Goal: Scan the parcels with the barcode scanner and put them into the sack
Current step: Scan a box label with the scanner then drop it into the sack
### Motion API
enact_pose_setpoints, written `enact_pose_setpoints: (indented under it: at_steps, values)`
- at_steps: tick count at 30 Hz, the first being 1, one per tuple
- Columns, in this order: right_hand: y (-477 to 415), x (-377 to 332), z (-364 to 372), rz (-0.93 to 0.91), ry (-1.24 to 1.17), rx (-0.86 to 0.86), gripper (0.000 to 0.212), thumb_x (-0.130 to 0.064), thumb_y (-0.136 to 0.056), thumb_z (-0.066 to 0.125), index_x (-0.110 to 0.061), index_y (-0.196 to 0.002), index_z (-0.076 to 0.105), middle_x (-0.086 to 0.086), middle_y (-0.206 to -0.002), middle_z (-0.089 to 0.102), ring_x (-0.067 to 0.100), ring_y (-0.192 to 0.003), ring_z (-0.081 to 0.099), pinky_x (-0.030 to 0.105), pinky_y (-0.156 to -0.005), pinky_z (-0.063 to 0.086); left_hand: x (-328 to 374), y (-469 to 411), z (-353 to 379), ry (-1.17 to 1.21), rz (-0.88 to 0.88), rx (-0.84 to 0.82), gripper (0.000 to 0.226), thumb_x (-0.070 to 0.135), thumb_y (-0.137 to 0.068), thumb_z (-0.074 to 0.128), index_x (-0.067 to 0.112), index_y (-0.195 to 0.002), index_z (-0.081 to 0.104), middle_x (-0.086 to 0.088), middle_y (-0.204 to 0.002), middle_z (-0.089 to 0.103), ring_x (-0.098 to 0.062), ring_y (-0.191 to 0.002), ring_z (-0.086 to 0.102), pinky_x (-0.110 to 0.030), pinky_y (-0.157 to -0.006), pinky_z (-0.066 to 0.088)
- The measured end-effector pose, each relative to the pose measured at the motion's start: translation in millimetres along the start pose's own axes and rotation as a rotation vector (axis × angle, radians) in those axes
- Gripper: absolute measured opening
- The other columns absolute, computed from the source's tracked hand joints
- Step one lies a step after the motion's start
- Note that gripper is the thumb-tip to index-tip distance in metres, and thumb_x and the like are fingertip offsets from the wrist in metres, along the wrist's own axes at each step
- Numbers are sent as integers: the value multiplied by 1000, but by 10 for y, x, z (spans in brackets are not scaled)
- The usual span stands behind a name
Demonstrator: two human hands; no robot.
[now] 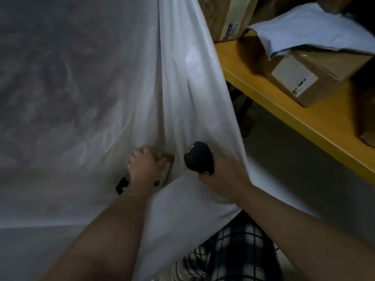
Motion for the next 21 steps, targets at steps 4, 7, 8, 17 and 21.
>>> enact_pose_setpoints:
  at_steps: [4,7,8,17,21]
  values:
    - [209,-93,-206,-34,-47,94,26,-24,-83,64,-28,-72,41,-8,-66,48,11,-63,49,23,-53,35,315,225,-388,176,137,94,62,28,-87,65,12,-141,40,-13,-139,40,-32,-124,42,-39,-103,36]
    - [488,-119,-490,-13,-91,230,21,-28,-83,67,-28,-83,46,-10,-67,50,15,-67,52,27,-54,36,670,539,-769,403,271,205,54,21,-87,66,7,-136,46,-15,-135,44,-32,-122,44,-36,-102,35]
    - [600,-110,-610,-6,-135,294,23,-28,-83,69,-28,-82,47,-11,-67,50,17,-68,54,27,-56,36,802,678,-906,457,315,239,50,21,-90,64,8,-135,48,-14,-134,45,-30,-122,44,-34,-102,34]
    - [1833,138,-1680,-33,-481,656,17,-29,-80,74,-20,-81,59,-3,-66,63,7,-67,62,22,-58,45,2114,2045,-1645,551,773,215,46,22,-91,61,18,-135,47,-4,-132,45,-18,-124,43,-33,-105,38]
    - [2331,414,-2128,-20,-488,824,16,-25,-80,75,-25,-86,61,-6,-67,62,-3,-65,58,17,-58,42,2678,2517,-1718,494,950,154,46,27,-92,60,18,-136,46,-2,-132,43,-18,-126,40,-29,-106,35]
Point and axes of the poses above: each hand's wrist, its own y-axis away from the middle knuckle, its own z-axis out of the palm, x = y × z, the point moved 6 cm from there along -y, towards the middle knuckle
